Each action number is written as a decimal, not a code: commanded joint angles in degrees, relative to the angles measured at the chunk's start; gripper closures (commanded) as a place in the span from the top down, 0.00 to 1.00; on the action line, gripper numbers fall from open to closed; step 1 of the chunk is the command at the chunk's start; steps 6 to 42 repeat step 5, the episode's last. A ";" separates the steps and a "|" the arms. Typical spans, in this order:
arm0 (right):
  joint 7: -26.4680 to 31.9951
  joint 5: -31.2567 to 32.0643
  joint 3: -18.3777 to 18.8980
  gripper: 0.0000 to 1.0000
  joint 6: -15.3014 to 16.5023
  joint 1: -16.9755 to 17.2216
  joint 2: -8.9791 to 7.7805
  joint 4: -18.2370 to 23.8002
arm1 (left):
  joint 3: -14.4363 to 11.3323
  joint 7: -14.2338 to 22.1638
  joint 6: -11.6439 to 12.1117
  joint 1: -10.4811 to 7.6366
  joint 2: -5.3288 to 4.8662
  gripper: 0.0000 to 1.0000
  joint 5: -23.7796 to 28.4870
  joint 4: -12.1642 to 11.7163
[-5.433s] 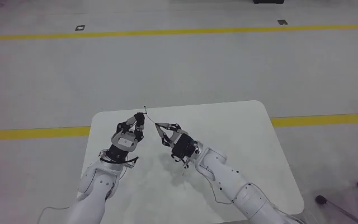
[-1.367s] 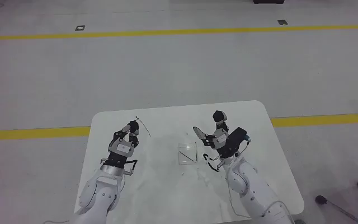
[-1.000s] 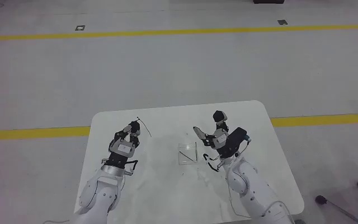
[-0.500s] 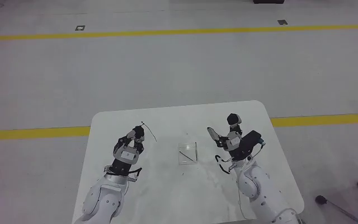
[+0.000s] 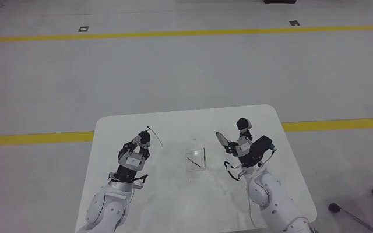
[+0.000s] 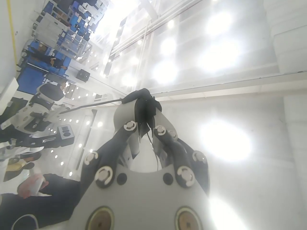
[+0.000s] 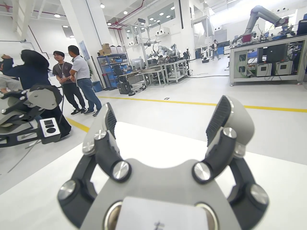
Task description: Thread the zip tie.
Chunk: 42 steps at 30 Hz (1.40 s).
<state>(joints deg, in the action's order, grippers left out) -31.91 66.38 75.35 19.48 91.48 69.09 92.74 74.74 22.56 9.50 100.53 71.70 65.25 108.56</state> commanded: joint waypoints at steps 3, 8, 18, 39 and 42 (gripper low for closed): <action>0.00 0.00 0.00 1.00 0.00 0.00 0.00 0.00 | 0.00 0.00 0.00 0.00 0.00 0.00 0.00 0.00; 0.00 0.00 0.00 1.00 0.00 0.00 0.00 0.00 | 0.00 0.00 0.00 0.00 0.00 0.00 0.00 0.00; 0.00 0.00 0.00 1.00 0.00 0.00 0.00 0.00 | 0.00 0.00 0.00 0.00 0.00 0.00 0.00 0.00; 0.00 0.00 0.00 1.00 0.00 0.00 0.00 0.00 | 0.00 0.00 0.00 0.00 0.00 0.00 0.00 0.00; 0.00 0.00 0.00 1.00 0.00 0.00 0.00 0.00 | 0.00 0.00 0.00 0.00 0.00 0.00 0.00 0.00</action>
